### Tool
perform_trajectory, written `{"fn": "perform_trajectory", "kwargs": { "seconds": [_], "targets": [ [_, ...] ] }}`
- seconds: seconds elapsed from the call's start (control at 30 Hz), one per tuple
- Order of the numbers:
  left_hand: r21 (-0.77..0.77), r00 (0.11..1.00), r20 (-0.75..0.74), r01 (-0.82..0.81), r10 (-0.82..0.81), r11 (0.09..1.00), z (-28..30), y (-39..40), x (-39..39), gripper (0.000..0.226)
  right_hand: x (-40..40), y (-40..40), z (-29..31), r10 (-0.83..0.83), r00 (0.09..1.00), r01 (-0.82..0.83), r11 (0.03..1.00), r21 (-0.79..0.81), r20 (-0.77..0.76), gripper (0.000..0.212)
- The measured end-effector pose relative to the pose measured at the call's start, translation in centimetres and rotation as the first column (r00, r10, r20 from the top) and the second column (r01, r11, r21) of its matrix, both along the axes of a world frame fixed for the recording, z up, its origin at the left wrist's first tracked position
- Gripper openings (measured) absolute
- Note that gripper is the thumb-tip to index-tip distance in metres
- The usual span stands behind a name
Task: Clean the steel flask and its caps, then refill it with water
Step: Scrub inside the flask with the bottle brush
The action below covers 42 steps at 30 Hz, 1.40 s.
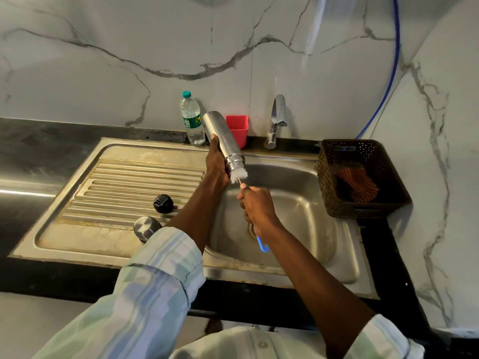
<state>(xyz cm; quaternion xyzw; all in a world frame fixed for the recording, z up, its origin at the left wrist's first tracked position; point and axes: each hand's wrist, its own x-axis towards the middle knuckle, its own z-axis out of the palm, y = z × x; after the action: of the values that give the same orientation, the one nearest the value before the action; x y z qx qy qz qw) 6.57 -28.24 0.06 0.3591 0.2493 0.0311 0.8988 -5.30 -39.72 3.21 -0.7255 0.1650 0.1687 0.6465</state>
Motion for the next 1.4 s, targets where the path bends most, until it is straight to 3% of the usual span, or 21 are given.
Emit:
{"fn": "perform_trajectory", "kwargs": {
  "seconds": [0.17,0.3,0.4,0.6,0.7,0.83,1.0,1.1,1.2,1.3,1.4],
  "targets": [
    [0.01,1.0,-0.007,-0.009,0.009,1.0,-0.2,-0.5,-0.2,0.07,1.3,1.0,0.4,0.095,0.981,-0.031,0.937,-0.348,0.17,0.031],
    [-0.014,0.997,-0.015,-0.077,0.077,0.997,-0.3,1.0,0.4,0.068,-1.6,0.1,0.7,0.243,0.938,-0.014,0.736,-0.677,0.245,0.036],
    [-0.031,0.997,-0.003,-0.079,0.079,0.996,-0.6,0.3,0.3,0.069,-0.6,-0.1,1.4,0.35,0.909,-0.023,0.583,-0.812,0.225,0.033],
    [-0.023,0.994,-0.042,-0.097,0.096,0.995,-0.6,0.3,0.2,0.067,-1.4,-0.3,1.0,0.458,0.858,-0.011,0.468,-0.883,0.233,0.032],
    [0.012,0.991,-0.072,-0.115,0.115,0.993,-0.8,0.6,0.0,0.068,-1.7,-0.7,0.5,0.46,0.857,-0.004,0.455,-0.891,0.231,0.03],
    [0.022,0.996,-0.083,-0.044,0.046,0.999,-0.7,-0.6,-0.2,0.064,0.0,-0.3,1.1,0.456,0.861,-0.01,0.456,-0.89,0.225,0.031],
    [0.081,0.993,-0.076,-0.089,0.095,0.993,0.1,0.8,0.4,0.06,-1.9,-0.8,0.1,0.449,0.833,0.082,0.478,-0.875,0.323,0.026],
    [0.063,0.994,-0.084,-0.067,0.072,0.996,0.2,0.1,0.2,0.055,-0.5,-1.0,0.4,0.43,0.856,0.063,0.461,-0.885,0.286,0.026],
    [0.039,0.996,-0.093,0.006,-0.002,0.999,0.0,-1.1,-0.6,0.067,0.7,-0.6,1.3,0.401,0.876,0.049,0.476,-0.878,0.266,0.028],
    [0.048,0.996,-0.074,-0.053,0.056,0.997,0.1,-0.4,0.0,0.056,-0.7,-0.7,0.4,0.401,0.87,0.054,0.501,-0.864,0.287,0.027],
    [0.053,0.992,-0.076,-0.101,0.105,0.993,0.0,0.5,0.2,0.062,-1.7,-1.4,-0.3,0.385,0.868,0.088,0.504,-0.859,0.314,0.025]
  ]
}}
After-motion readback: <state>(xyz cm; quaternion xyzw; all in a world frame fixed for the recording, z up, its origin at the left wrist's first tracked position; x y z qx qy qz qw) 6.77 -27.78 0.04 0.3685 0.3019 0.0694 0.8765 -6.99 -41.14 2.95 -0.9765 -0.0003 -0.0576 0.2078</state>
